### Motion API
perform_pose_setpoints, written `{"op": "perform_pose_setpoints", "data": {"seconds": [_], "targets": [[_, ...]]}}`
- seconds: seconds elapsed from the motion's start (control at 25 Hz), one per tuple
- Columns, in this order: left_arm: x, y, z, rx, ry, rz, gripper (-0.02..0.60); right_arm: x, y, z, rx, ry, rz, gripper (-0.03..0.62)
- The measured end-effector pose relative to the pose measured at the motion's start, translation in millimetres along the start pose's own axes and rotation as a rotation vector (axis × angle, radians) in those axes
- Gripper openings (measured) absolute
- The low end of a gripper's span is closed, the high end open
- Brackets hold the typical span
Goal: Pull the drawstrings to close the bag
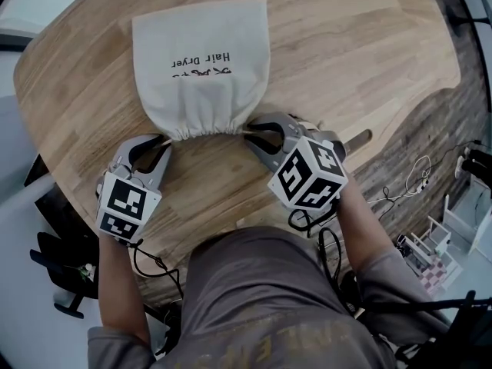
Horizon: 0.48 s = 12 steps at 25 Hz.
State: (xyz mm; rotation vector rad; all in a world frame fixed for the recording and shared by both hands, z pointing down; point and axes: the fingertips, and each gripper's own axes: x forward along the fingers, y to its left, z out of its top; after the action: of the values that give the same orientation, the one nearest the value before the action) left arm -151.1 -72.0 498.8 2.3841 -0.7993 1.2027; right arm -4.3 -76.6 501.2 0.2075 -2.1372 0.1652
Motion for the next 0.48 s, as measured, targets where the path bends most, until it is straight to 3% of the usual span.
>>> {"op": "perform_pose_setpoints", "data": {"seconds": [0.16,0.32,0.48], "targets": [[4,-1,-2,0.029,0.010,-0.007,0.011,6,0,1,0.010,-0.007,-0.002,0.043],[-1,3,-3,-0.048,-0.034,-0.005,0.003,1,-4,0,0.082,-0.025,-0.004,0.035],[-6,10,-6,-0.061,-0.025,0.044,0.003,-6,-9,-8,0.105,-0.033,-0.023,0.034]]}}
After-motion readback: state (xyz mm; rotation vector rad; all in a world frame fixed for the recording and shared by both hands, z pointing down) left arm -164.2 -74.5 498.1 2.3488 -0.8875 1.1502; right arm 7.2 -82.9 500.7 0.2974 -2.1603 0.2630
